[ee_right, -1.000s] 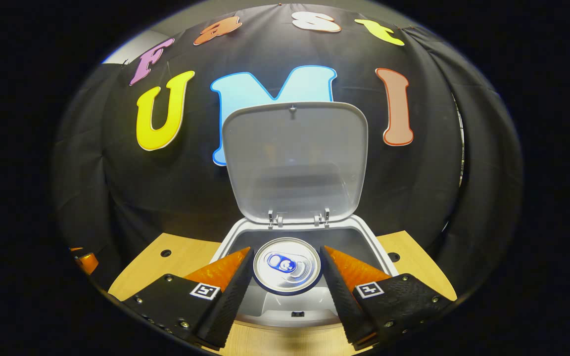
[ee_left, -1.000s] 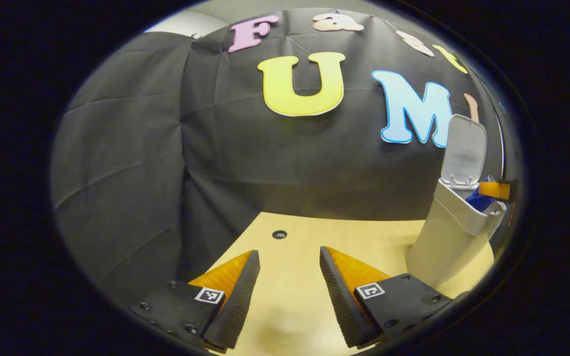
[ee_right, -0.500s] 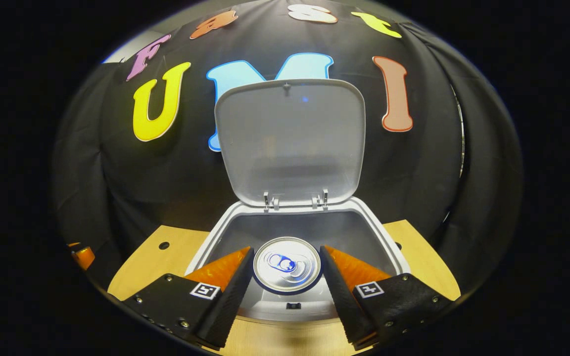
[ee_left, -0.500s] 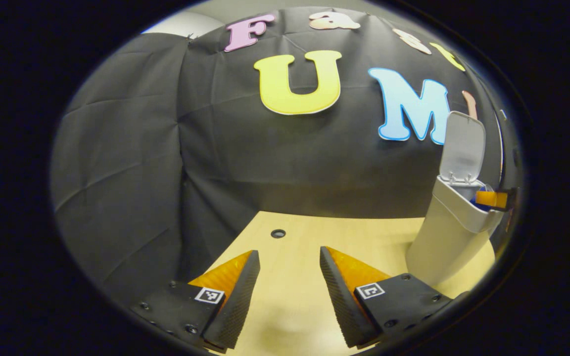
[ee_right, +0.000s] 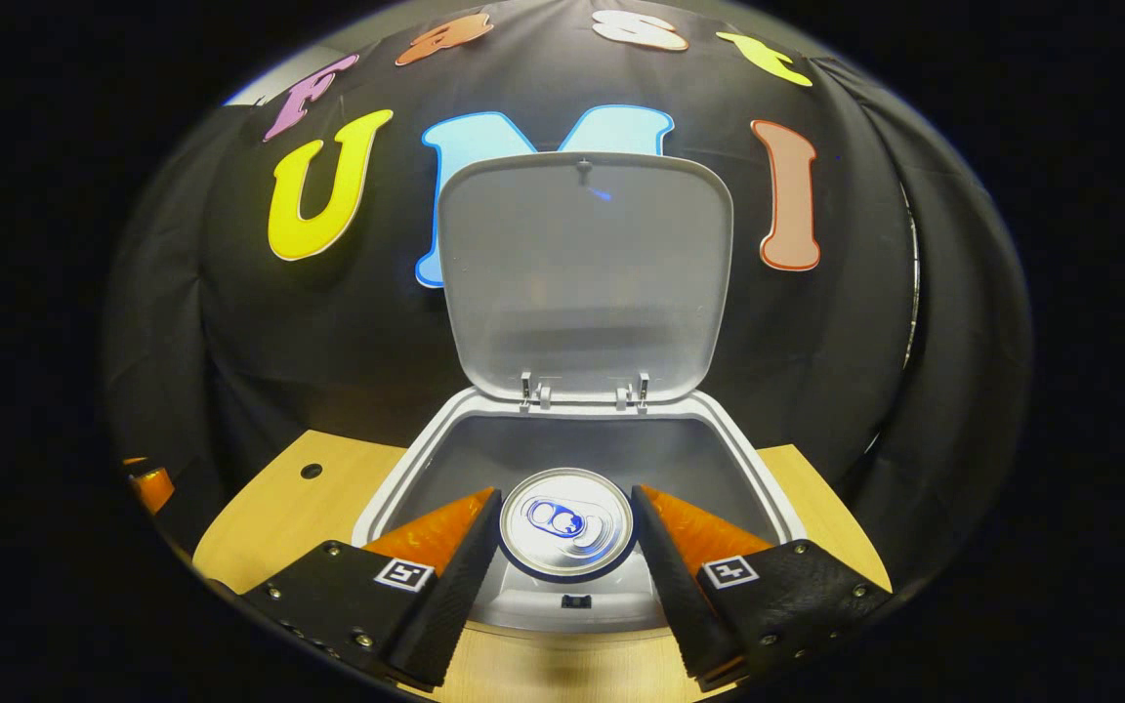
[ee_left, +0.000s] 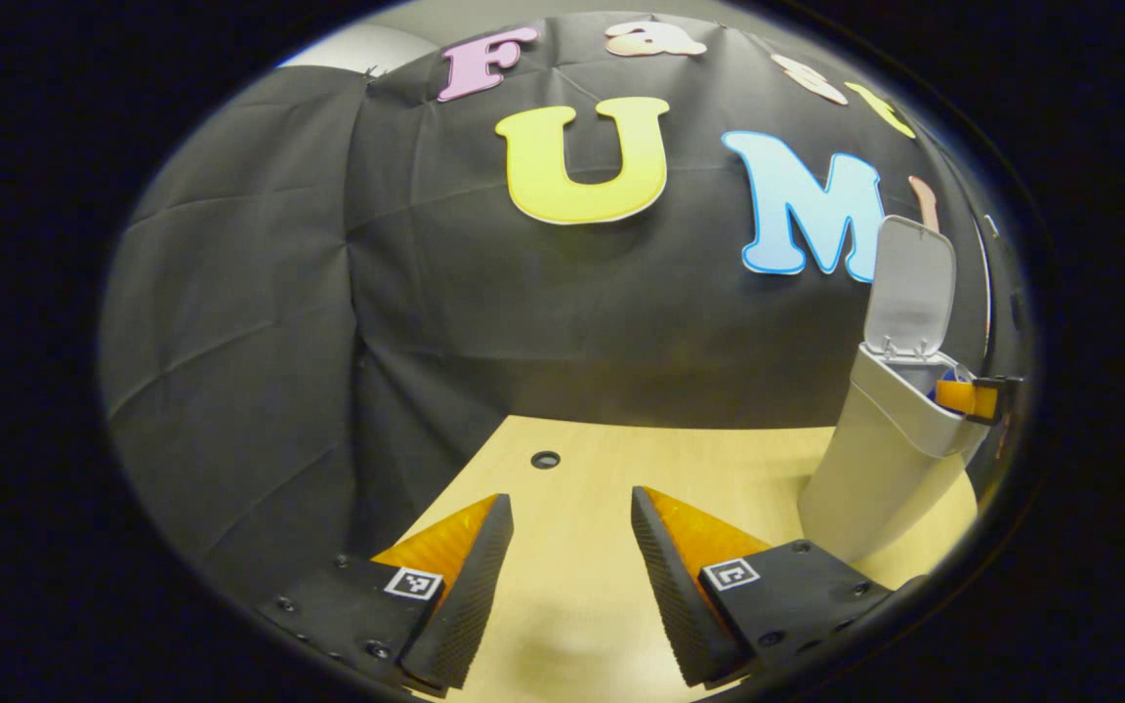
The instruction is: Press the lid of the desktop garbage bin to open it, pick up the crumpled paper on the desktop and throw it into the bin, then pick up the pop can on the desktop and drop it into the bin, and finally close the garbage bin lid.
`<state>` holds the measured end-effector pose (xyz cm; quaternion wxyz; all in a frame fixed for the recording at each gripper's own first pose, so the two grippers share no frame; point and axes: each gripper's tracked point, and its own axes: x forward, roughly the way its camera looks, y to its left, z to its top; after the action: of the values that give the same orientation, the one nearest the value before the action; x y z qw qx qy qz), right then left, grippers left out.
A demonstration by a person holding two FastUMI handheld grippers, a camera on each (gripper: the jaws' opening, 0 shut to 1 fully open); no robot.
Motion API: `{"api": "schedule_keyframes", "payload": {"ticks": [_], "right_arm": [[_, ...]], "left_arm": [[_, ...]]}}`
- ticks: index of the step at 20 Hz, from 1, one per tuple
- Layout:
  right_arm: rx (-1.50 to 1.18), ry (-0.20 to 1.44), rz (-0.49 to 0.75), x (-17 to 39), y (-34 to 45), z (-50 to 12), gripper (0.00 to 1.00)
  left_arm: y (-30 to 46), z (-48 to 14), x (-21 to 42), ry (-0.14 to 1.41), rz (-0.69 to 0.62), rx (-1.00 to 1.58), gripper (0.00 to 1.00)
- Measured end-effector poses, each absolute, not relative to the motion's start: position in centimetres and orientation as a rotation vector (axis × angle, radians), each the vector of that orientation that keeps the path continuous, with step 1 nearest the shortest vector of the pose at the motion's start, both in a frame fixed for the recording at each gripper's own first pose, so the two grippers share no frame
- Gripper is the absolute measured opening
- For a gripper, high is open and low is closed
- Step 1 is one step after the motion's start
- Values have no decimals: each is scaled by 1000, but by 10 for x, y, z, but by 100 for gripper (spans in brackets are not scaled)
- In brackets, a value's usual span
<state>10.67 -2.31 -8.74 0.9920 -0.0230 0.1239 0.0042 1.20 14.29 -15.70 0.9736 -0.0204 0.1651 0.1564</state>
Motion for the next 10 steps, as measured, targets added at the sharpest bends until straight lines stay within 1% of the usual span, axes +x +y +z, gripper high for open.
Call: {"api": "schedule_keyframes", "payload": {"ticks": [7,8,9,10], "right_arm": [[-59,248,6,106,-24,-89,86],[-58,245,7,106,-23,-88,85],[-59,245,7,106,-23,-88,86],[-58,245,8,106,-23,-88,87]], "left_arm": [[145,-158,12,336,319,-44,82],[145,-159,12,337,319,-45,86],[145,-159,12,337,319,-45,82],[145,-158,12,337,320,-46,89]]}}
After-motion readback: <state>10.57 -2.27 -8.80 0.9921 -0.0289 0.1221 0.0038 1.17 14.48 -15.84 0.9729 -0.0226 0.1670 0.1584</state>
